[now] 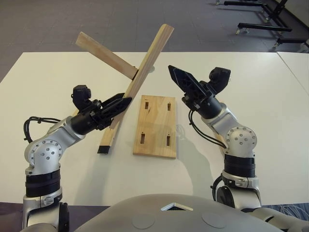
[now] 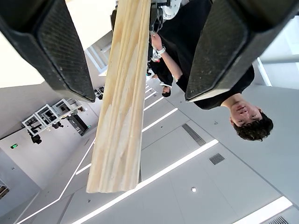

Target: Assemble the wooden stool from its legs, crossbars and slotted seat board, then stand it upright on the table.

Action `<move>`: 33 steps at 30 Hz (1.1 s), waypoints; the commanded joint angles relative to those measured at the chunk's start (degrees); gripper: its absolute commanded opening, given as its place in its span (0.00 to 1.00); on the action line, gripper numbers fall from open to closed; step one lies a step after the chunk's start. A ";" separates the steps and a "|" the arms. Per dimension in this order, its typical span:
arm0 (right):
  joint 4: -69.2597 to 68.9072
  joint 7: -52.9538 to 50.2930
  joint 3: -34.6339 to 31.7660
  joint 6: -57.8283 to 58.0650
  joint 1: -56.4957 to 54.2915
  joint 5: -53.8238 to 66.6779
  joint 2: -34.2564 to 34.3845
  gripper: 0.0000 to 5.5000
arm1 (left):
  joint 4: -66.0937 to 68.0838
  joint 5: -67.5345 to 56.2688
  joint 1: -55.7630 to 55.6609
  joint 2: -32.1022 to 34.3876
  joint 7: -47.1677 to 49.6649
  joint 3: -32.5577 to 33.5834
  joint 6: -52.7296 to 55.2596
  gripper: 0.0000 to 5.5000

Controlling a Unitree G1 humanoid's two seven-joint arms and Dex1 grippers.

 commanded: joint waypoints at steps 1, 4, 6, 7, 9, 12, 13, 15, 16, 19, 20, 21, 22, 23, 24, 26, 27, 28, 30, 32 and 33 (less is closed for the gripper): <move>1.28 -1.69 0.29 0.45 -1.65 0.39 1.26 0.64 | -1.84 -0.52 0.19 0.57 -1.65 -0.86 -0.11 0.37; 1.65 -2.51 0.65 0.03 -2.10 -0.12 2.24 0.73 | -2.32 0.08 0.83 0.78 -2.65 -1.51 -0.33 0.37; 1.69 -2.80 0.98 -0.09 -2.40 -0.65 2.58 0.79 | -2.54 0.66 1.27 0.87 -3.05 -1.85 -0.48 0.37; 2.10 -3.51 1.07 -0.42 -2.83 -1.33 2.93 0.84 | -2.60 1.05 1.33 0.94 -3.13 -2.10 -0.54 0.37; 2.18 -4.16 1.05 -0.57 -3.48 -1.22 3.52 0.91 | -2.65 1.38 1.37 0.94 -3.31 -2.38 -0.63 0.37; 1.27 -3.80 0.88 0.24 -3.70 0.10 3.67 0.95 | -2.20 1.95 1.42 1.06 -3.51 -2.55 -0.97 0.37; 1.38 -3.74 0.86 0.39 -3.88 0.06 3.63 0.95 | -2.12 2.27 1.54 1.16 -3.61 -2.67 -1.06 0.37; 1.77 -4.16 0.78 0.33 -4.26 -0.16 3.86 0.95 | -2.14 3.05 1.82 1.42 -4.02 -3.21 -1.18 0.37; 2.16 -4.59 0.69 0.03 -4.56 -0.34 4.12 0.95 | -2.07 3.33 1.85 1.44 -4.20 -3.49 -1.21 0.37; 3.27 -5.52 0.31 -0.12 -5.45 0.27 4.89 0.91 | -1.53 4.02 2.05 1.57 -4.91 -4.64 -0.63 0.37; 3.46 -5.68 0.25 0.05 -5.65 0.46 5.05 0.87 | -1.46 4.26 2.11 1.49 -5.00 -5.02 -0.64 0.37; 3.49 -5.79 0.26 0.18 -5.74 0.54 5.17 0.83 | -1.44 4.44 2.17 1.40 -5.00 -5.27 -0.75 0.37; 3.32 -5.73 0.29 0.26 -5.71 0.58 5.25 0.81 | -1.41 4.56 2.19 1.28 -4.85 -5.39 -0.92 0.37; 3.13 -5.57 0.29 0.27 -5.62 0.57 5.26 0.78 | -1.36 4.65 2.20 1.20 -4.71 -5.45 -1.08 0.37; 2.91 -5.31 0.27 0.18 -5.48 0.53 5.22 0.75 | -1.32 4.70 2.20 1.12 -4.60 -5.43 -1.18 0.37; 2.22 -4.22 0.24 -0.69 -4.90 -0.10 5.14 0.67 | -1.13 4.69 2.39 1.01 -4.39 -5.09 -1.29 0.37; 1.91 -3.57 0.27 -1.19 -4.63 -0.54 5.08 0.64 | -0.81 4.59 2.39 0.86 -4.04 -4.81 -1.21 0.37; 1.68 -3.03 0.28 -1.63 -4.43 -0.88 5.06 0.61 | -0.50 4.59 2.33 0.74 -3.83 -4.63 -1.21 0.37; 1.05 -1.84 0.20 -3.14 -4.13 -1.57 5.21 0.55 | -0.04 5.14 2.38 0.68 -3.28 -4.50 -1.44 0.37; 0.48 -1.03 0.02 -4.45 -3.93 -2.19 5.27 0.48 | 0.18 5.90 2.60 0.48 -2.47 -4.48 -1.86 0.37; 0.20 -0.67 -0.08 -4.95 -3.86 -2.59 5.14 0.45 | 0.20 6.06 2.71 0.36 -2.15 -4.50 -1.96 0.37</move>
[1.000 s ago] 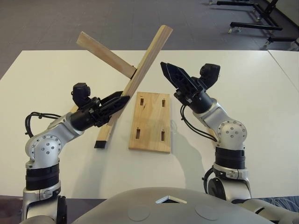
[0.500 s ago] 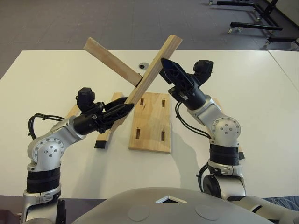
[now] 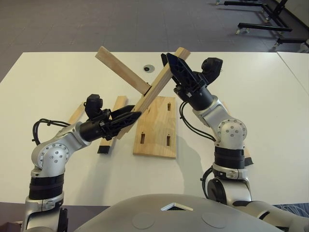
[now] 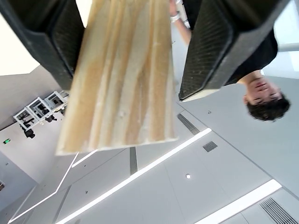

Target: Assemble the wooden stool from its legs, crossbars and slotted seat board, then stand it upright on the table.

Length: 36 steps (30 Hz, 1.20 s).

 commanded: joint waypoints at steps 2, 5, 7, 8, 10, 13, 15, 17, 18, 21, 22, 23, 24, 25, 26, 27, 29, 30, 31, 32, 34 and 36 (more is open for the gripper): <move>-2.55 2.04 -0.88 -2.38 0.48 -0.65 -0.42 0.39 | 0.59 1.48 0.74 -0.42 2.44 0.61 -0.93 0.37; -3.03 2.44 -1.24 -1.94 0.71 0.09 -1.16 0.38 | 0.32 0.37 1.35 -0.88 1.96 1.10 -0.80 0.37; -3.15 2.43 -1.54 -1.57 0.74 0.81 -1.39 0.38 | -0.48 -0.27 2.15 -1.17 1.32 1.37 -1.09 0.46; -3.24 2.39 -1.66 -1.40 0.75 1.17 -1.43 0.38 | -0.89 -0.79 2.52 -1.30 1.26 1.58 -1.13 0.49; -3.65 2.34 -2.01 -1.33 0.75 1.59 -1.53 0.38 | -1.12 -0.55 2.94 -1.54 2.18 1.72 -1.61 0.55; -2.56 -0.94 -6.96 -3.81 -1.10 4.91 -1.24 0.38 | -0.27 1.57 3.68 -1.02 4.26 2.81 -2.91 0.65; -1.87 -2.49 -9.93 -5.55 -2.41 4.18 -3.29 0.37 | -0.29 5.16 5.12 0.65 4.87 2.80 -4.39 0.70; -0.73 -2.76 -11.59 -8.19 -4.01 -0.74 -7.28 0.37 | -0.47 11.80 7.09 3.16 4.80 0.67 -7.03 0.70; 0.03 -2.61 -11.89 -9.39 -4.88 -3.49 -9.40 0.37 | -0.38 15.40 7.85 4.05 4.93 -0.51 -8.80 0.70; 2.01 0.36 -8.76 -13.57 -6.16 -14.01 -14.55 0.37 | -0.09 26.46 9.14 4.56 6.84 -5.06 -15.68 0.70; 3.28 2.60 -6.64 -16.48 -6.12 -18.63 -15.63 0.37 | 0.00 29.91 9.11 3.99 7.60 -7.10 -18.24 0.70; 4.55 4.70 -4.68 -19.41 -5.95 -22.78 -16.36 0.37 | 0.14 32.85 8.93 3.52 8.00 -9.02 -20.60 0.70; 6.49 7.26 -2.50 -22.30 -5.95 -26.63 -17.06 0.37 | 0.25 34.99 8.56 2.64 8.64 -10.56 -22.48 0.70; 8.67 9.69 -0.64 -24.81 -6.20 -29.78 -17.51 0.37 | 0.31 37.01 7.93 1.98 9.05 -12.12 -24.31 0.70; 10.52 11.78 0.73 -26.49 -6.61 -31.95 -17.81 0.37 | 0.46 38.91 7.47 1.59 9.35 -13.44 -25.95 0.70; 12.31 13.76 2.08 -28.86 -7.15 -34.16 -17.85 0.37 | 0.74 40.70 7.00 1.65 9.20 -14.72 -27.30 0.70; 14.98 17.17 3.76 -33.62 -8.34 -37.35 -17.42 0.37 | 1.75 45.60 6.34 3.39 8.47 -17.42 -30.10 0.70; 16.09 18.24 4.50 -36.04 -8.68 -39.20 -17.45 0.37 | 2.73 48.87 6.03 4.80 8.04 -19.02 -31.97 0.70; 16.91 18.98 5.00 -38.18 -9.00 -40.64 -17.40 0.37 | 3.61 51.32 5.93 6.06 7.49 -20.20 -33.40 0.70; 17.54 19.57 5.31 -39.71 -9.26 -41.68 -17.36 0.37 | 4.08 52.48 5.94 6.73 7.05 -20.71 -34.21 0.70; 18.32 21.46 6.09 -42.78 -9.58 -43.28 -17.64 0.37 | 4.68 53.63 5.90 7.56 6.36 -21.04 -35.03 0.70; 18.82 23.76 6.49 -43.59 -9.63 -43.39 -18.17 0.37 | 5.17 53.97 6.01 7.85 5.83 -21.02 -35.60 0.70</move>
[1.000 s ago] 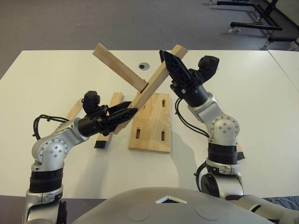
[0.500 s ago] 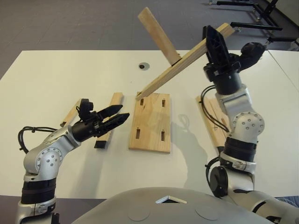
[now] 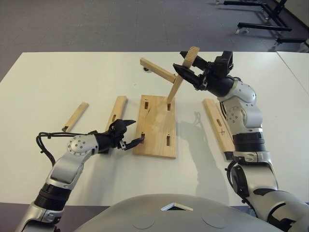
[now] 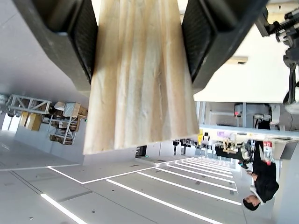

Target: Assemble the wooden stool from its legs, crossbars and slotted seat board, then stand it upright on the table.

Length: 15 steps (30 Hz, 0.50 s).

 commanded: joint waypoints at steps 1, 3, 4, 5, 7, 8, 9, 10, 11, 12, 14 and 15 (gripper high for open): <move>1.01 4.04 0.61 -1.53 -1.44 -0.34 -1.46 0.37 | 1.26 1.42 -0.27 1.21 -1.04 -0.45 -1.40 0.70; 0.59 5.75 -0.15 0.61 -1.29 1.84 -2.17 0.37 | 1.84 1.56 -0.36 1.26 -1.32 -0.37 -1.63 0.70; 0.19 6.57 -0.49 1.89 -0.82 2.96 -2.52 0.37 | 2.15 1.66 -0.37 1.28 -1.38 -0.33 -1.80 0.70; -0.10 7.21 -0.70 2.85 -0.37 3.75 -2.77 0.37 | 2.40 1.74 -0.37 1.28 -1.44 -0.26 -1.96 0.70; -0.54 7.96 -0.75 4.00 0.43 4.49 -3.09 0.37 | 2.91 1.78 -0.44 1.30 -1.61 -0.03 -2.21 0.70; -0.55 7.97 -0.76 4.20 0.51 4.54 -3.07 0.37 | 3.09 1.78 -0.45 1.33 -1.67 0.06 -2.30 0.70; -0.47 7.97 -0.78 4.33 0.50 4.57 -3.03 0.37 | 3.27 1.76 -0.50 1.36 -1.75 0.14 -2.37 0.70; -0.45 8.19 -0.69 4.48 0.61 4.54 -3.10 0.37 | 3.38 1.87 -0.58 1.40 -1.75 0.15 -2.44 0.70; -0.35 8.46 -0.61 4.66 0.77 4.54 -3.17 0.37 | 3.47 1.79 -0.76 1.35 -1.81 0.19 -2.38 0.70; 0.13 8.80 -0.48 4.42 1.02 4.15 -3.30 0.37 | 3.58 1.74 -0.96 1.30 -1.85 0.24 -2.37 0.70; 1.54 9.65 -0.20 3.41 1.70 3.05 -3.67 0.37 | 4.02 1.75 -1.40 1.31 -2.06 0.27 -2.49 0.70; 2.18 10.01 -0.18 2.79 1.95 2.58 -3.89 0.37 | 4.21 1.79 -1.56 1.38 -2.19 0.28 -2.59 0.70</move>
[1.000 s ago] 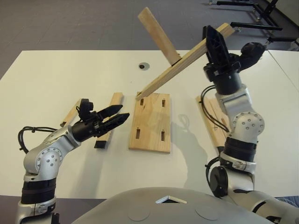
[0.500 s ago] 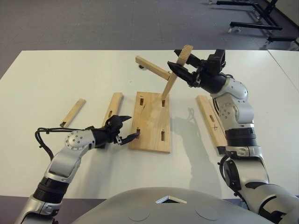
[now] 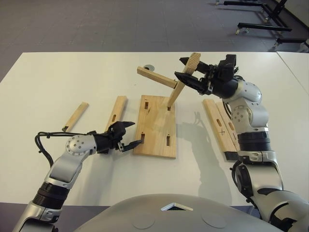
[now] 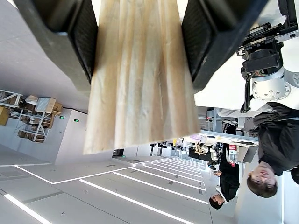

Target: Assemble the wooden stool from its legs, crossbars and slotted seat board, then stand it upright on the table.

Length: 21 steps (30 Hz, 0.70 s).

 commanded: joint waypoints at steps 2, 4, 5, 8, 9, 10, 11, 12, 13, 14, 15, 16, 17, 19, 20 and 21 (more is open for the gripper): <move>2.70 2.03 0.38 -1.18 1.71 -1.92 -1.51 0.37 | 1.44 1.15 -1.01 1.14 -0.35 0.30 0.20 0.70; 2.66 2.67 0.30 -0.62 1.21 -1.31 -1.92 0.37 | 1.67 1.21 -1.05 1.05 -0.23 0.45 0.13 0.70; 2.68 3.05 0.46 -0.48 1.17 -1.28 -2.11 0.37 | 1.82 1.23 -1.13 0.96 -0.17 0.50 0.12 0.70; 2.44 3.66 0.43 0.32 1.10 -0.60 -2.49 0.37 | 2.04 1.30 -1.18 0.82 0.04 0.65 0.09 0.70; 2.40 3.81 0.26 0.75 0.94 -0.23 -2.62 0.37 | 2.06 1.31 -1.17 0.81 0.12 0.71 0.11 0.70; 2.41 4.02 0.19 1.12 0.79 -0.02 -2.77 0.37 | 2.15 1.29 -1.23 0.80 0.14 0.76 0.10 0.70; 2.50 4.23 0.14 1.30 0.69 0.10 -2.94 0.37 | 2.26 1.29 -1.30 0.81 0.16 0.81 0.08 0.70; 2.60 4.34 0.12 1.37 0.62 0.16 -3.08 0.37 | 2.41 1.29 -1.39 0.81 0.16 0.86 0.03 0.70; 2.71 4.35 -0.03 1.45 0.44 0.31 -3.23 0.37 | 2.48 1.30 -1.45 0.81 0.19 0.90 0.00 0.70; 2.79 4.31 -0.14 1.47 0.29 0.43 -3.36 0.37 | 2.58 1.30 -1.50 0.81 0.21 0.95 -0.05 0.70; 2.73 4.27 -0.18 1.56 0.19 0.54 -3.43 0.37 | 2.73 1.28 -1.56 0.84 0.22 1.05 -0.12 0.70; 2.53 4.26 -0.16 1.63 0.26 0.63 -3.46 0.37 | 2.90 1.29 -1.62 0.89 0.21 1.13 -0.21 0.70; 2.33 4.27 -0.15 1.72 0.35 0.76 -3.45 0.37 | 3.08 1.28 -1.70 0.95 0.17 1.21 -0.30 0.70; 2.18 4.27 -0.31 1.77 0.31 0.98 -3.52 0.37 | 3.38 1.28 -1.86 1.01 0.14 1.31 -0.47 0.70; 2.08 4.27 -0.45 1.90 0.10 1.15 -3.64 0.37 | 3.48 1.27 -1.95 1.01 0.14 1.35 -0.53 0.70; 1.94 4.27 -0.55 1.97 -0.09 1.27 -3.74 0.37 | 3.61 1.26 -2.00 1.03 0.11 1.40 -0.65 0.70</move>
